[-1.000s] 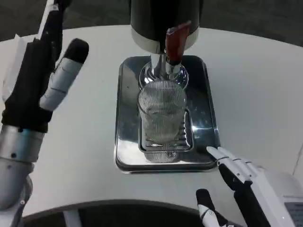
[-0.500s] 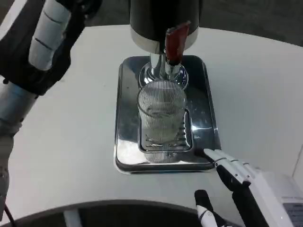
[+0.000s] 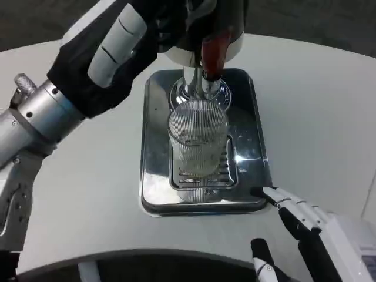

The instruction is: Grasp the cup under the faucet to collect the drink, then remove the cup.

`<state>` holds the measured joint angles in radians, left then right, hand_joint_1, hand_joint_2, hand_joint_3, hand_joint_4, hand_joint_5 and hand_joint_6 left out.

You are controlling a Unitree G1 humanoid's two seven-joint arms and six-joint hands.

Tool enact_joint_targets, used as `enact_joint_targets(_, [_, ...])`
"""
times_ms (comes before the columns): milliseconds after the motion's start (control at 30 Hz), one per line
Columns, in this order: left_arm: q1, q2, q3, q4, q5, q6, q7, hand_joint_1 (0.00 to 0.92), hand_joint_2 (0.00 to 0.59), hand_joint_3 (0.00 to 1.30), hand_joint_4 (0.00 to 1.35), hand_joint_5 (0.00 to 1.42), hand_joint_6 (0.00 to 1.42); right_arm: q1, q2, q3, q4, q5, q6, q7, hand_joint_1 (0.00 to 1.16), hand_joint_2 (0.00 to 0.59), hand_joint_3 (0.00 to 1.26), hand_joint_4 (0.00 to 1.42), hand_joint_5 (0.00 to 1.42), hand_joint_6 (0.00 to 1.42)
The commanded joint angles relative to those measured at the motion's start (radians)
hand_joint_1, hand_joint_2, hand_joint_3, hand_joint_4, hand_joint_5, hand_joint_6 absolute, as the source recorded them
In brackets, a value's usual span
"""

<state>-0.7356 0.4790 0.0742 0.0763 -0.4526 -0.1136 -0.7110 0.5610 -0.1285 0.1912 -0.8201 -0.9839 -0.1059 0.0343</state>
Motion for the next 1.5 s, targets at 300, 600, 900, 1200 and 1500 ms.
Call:
enact_joint_targets(300, [-0.023, -0.040, -0.068, 0.068, 0.125, -0.028, -0.073, 0.000, 0.098, 0.00, 0.00, 0.06, 0.03, 0.024, 0.003, -0.013, -0.020, 0.016, -0.009, -0.011, 0.39, 0.530, 0.22, 0.17, 0.24, 0.27])
enact_joint_targets(600, [-0.026, -0.009, -0.077, 0.045, 0.174, -0.087, -0.114, 0.000, 0.095, 0.00, 0.00, 0.08, 0.04, 0.013, 0.007, -0.001, -0.010, 0.015, -0.006, -0.004, 0.39, 0.518, 0.22, 0.18, 0.25, 0.27])
enact_joint_targets(900, [-0.031, 0.066, -0.099, 0.021, 0.326, -0.290, -0.126, 0.000, 0.094, 0.00, 0.00, 0.08, 0.04, 0.006, 0.012, 0.017, -0.003, 0.010, -0.001, -0.004, 0.39, 0.511, 0.22, 0.19, 0.25, 0.28])
enact_joint_targets(1200, [-0.031, 0.121, -0.124, 0.018, 0.470, -0.452, -0.076, 0.000, 0.067, 0.00, 0.00, 0.07, 0.03, 0.002, 0.021, 0.039, 0.010, 0.009, 0.020, 0.016, 0.37, 0.495, 0.21, 0.17, 0.24, 0.29])
enact_joint_targets(1500, [-0.022, 0.139, -0.135, 0.016, 0.493, -0.481, -0.050, 0.000, 0.062, 0.00, 0.00, 0.07, 0.02, -0.099, 0.067, 0.047, 0.065, 0.061, 0.120, 0.087, 0.33, 0.384, 0.09, 0.06, 0.10, 0.22])
